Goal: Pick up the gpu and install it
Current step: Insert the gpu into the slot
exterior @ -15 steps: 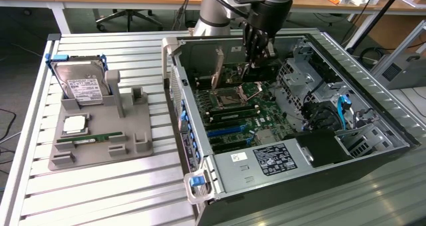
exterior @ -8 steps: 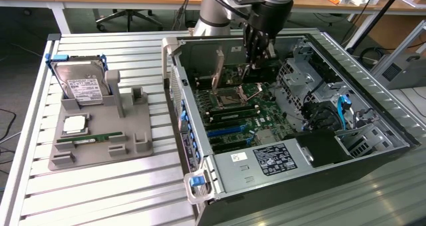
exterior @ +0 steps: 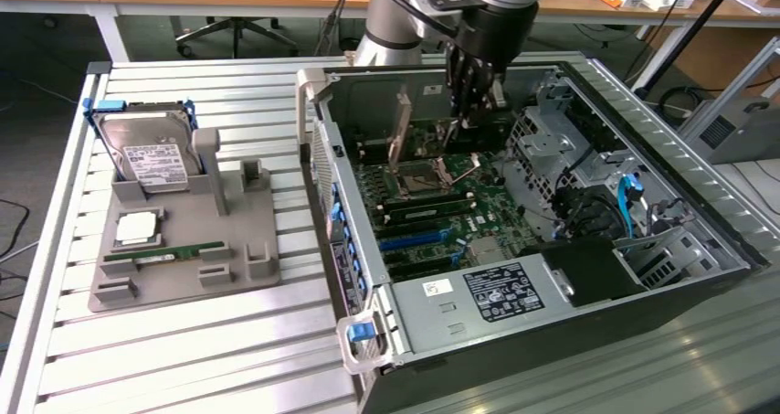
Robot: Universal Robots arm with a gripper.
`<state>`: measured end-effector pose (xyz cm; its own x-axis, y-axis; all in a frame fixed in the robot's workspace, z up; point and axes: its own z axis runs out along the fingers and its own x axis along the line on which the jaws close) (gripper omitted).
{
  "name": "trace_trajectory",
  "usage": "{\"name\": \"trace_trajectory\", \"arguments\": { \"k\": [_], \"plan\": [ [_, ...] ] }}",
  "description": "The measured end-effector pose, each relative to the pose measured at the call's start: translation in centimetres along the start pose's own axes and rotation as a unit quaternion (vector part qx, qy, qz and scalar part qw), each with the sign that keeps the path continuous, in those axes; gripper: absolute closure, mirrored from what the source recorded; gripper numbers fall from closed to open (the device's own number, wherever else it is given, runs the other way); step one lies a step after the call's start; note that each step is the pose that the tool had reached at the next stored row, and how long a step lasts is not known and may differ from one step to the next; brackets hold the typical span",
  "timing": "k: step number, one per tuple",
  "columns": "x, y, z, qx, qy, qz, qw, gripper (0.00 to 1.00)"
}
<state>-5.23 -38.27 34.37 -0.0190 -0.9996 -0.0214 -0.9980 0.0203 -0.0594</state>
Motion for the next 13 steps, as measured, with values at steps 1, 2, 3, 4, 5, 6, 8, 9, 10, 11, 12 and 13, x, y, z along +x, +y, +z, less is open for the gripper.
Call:
{"name": "trace_trajectory", "arguments": {
  "k": [1,2,3,4,5,6,8,9,10,11,12,13],
  "plan": [
    [0.04,0.00,0.00,0.0000,0.0000,0.000,1.0000,0.73],
    [0.09,0.00,0.01,0.0000,0.0000,0.000,1.0000,0.73],
    [0.12,0.00,0.01,0.0000,0.0000,0.000,1.0000,0.73],
    [0.16,0.00,0.01,0.0000,0.0000,0.000,1.0000,0.73],
    [0.19,0.00,0.01,0.0000,0.0001,0.000,1.0000,0.73],
    [0.23,0.00,0.01,0.0000,0.0001,0.000,1.0000,0.73],
    [0.38,-0.01,0.01,0.0000,0.0001,0.000,1.0000,0.73],
    [0.45,-0.01,0.01,0.0000,0.0001,0.000,1.0000,0.73],
    [0.50,-0.01,0.01,0.0000,0.0001,0.000,1.0000,0.73],
    [0.54,-0.01,0.01,0.0000,0.0001,0.000,1.0000,0.73],
    [0.59,-0.01,0.01,0.0000,0.0002,0.000,1.0000,0.73],
    [0.64,-0.01,0.01,0.0000,0.0002,0.000,1.0000,0.73]
  ]
}}
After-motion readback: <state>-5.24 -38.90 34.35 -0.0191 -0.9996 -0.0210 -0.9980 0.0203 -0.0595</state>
